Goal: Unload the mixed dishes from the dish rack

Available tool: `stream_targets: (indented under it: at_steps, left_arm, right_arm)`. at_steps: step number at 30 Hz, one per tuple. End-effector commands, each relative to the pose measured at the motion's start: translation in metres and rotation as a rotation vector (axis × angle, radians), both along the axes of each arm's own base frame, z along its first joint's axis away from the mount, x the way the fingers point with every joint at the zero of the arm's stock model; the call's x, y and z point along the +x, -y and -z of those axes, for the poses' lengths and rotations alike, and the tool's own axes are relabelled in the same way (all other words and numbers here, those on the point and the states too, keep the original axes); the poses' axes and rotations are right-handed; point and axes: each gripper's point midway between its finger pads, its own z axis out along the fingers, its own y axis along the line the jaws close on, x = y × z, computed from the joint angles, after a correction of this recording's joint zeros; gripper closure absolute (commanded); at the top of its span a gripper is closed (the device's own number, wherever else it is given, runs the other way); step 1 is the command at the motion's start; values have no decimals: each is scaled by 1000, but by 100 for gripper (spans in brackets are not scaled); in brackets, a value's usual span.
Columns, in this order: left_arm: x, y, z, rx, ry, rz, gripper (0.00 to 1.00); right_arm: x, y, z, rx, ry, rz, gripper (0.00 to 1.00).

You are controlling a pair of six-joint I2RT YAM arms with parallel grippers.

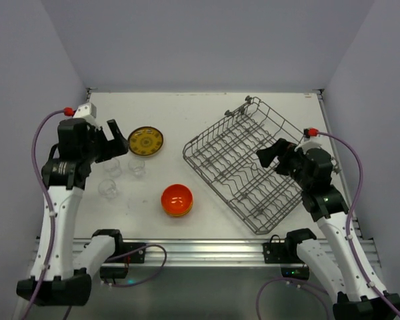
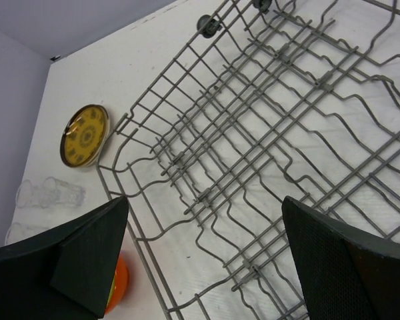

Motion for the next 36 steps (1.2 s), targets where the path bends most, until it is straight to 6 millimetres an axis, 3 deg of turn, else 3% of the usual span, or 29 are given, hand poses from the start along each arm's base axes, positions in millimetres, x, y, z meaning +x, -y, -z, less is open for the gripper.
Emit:
stream_targets:
  at_steps: [1, 2, 3, 7, 8, 9, 10, 13, 15, 17, 19, 26, 29, 36]
  left_arm:
    - [-6, 50, -45, -74, 245, 279, 0]
    - [-17, 62, -45, -100, 282, 338, 0]
    - [-14, 67, -54, -104, 357, 360, 0]
    - [-12, 81, -25, -105, 364, 398, 0]
    - [-11, 86, -20, -94, 354, 404, 0]
    - [-6, 81, -15, -59, 343, 354, 0]
    - [-8, 93, -5, -52, 318, 385, 0]
    - [-10, 97, 8, 1, 309, 374, 0]
    - [-9, 87, 8, 39, 329, 316, 0]
    - [-17, 91, -1, 11, 374, 346, 0]
    - [-19, 83, -1, 17, 387, 305, 0]
    - [-16, 70, 19, 77, 295, 200, 0]
    - [-15, 78, 29, 82, 257, 229, 0]
    - [-21, 96, 34, 76, 243, 303, 0]
  right_arm:
    - [10, 25, 0, -31, 20, 148, 1]
    - [12, 33, 3, -48, 2, 199, 1]
    - [13, 36, 5, -52, -11, 220, 1]
    - [18, 58, 20, -103, -132, 357, 1]
    - [21, 63, 15, -112, -142, 388, 1]
    - [20, 78, 28, -149, -210, 482, 1]
    - [18, 87, 31, -163, -242, 547, 1]
    - [14, 113, 30, -204, -279, 705, 1]
    - [14, 122, 32, -202, -281, 764, 1]
    - [15, 133, 38, -193, -311, 809, 1]
    - [16, 138, 49, -186, -360, 838, 1]
    - [21, 178, 77, -309, -486, 980, 4]
    - [24, 182, 88, -341, -530, 989, 5]
    - [26, 205, 94, -400, -562, 1070, 7]
